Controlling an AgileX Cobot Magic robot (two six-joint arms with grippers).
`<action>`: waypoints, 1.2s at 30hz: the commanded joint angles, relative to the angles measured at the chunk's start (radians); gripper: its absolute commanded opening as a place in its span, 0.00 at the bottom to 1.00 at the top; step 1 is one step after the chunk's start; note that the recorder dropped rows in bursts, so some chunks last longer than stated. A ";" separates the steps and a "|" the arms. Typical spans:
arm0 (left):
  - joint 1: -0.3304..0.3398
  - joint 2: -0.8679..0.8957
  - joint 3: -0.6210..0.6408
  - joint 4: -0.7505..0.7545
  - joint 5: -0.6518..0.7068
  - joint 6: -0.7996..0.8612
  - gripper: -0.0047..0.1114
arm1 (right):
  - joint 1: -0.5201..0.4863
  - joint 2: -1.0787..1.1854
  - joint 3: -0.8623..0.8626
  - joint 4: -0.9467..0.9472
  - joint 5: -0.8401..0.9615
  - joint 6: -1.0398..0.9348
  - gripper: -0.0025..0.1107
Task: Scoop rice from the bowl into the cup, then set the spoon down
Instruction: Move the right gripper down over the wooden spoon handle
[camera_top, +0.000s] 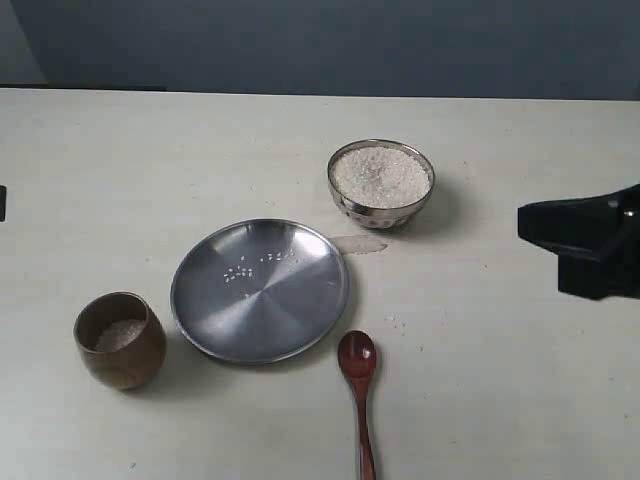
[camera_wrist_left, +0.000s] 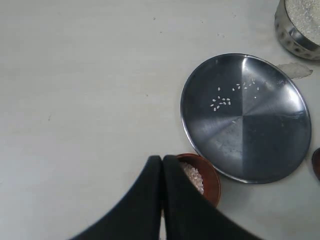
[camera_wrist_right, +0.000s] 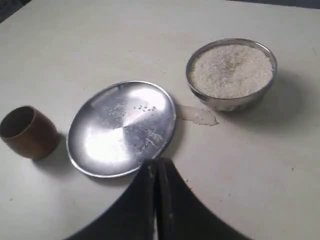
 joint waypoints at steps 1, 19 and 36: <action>0.000 0.000 -0.004 0.007 -0.011 0.000 0.04 | 0.000 0.093 -0.007 -0.030 -0.070 0.048 0.02; 0.000 0.000 -0.004 0.021 -0.011 0.000 0.04 | 0.247 0.152 -0.005 -0.040 -0.119 0.043 0.02; 0.000 0.000 -0.004 0.054 -0.011 0.000 0.04 | 0.568 0.531 -0.001 -0.365 -0.288 0.592 0.02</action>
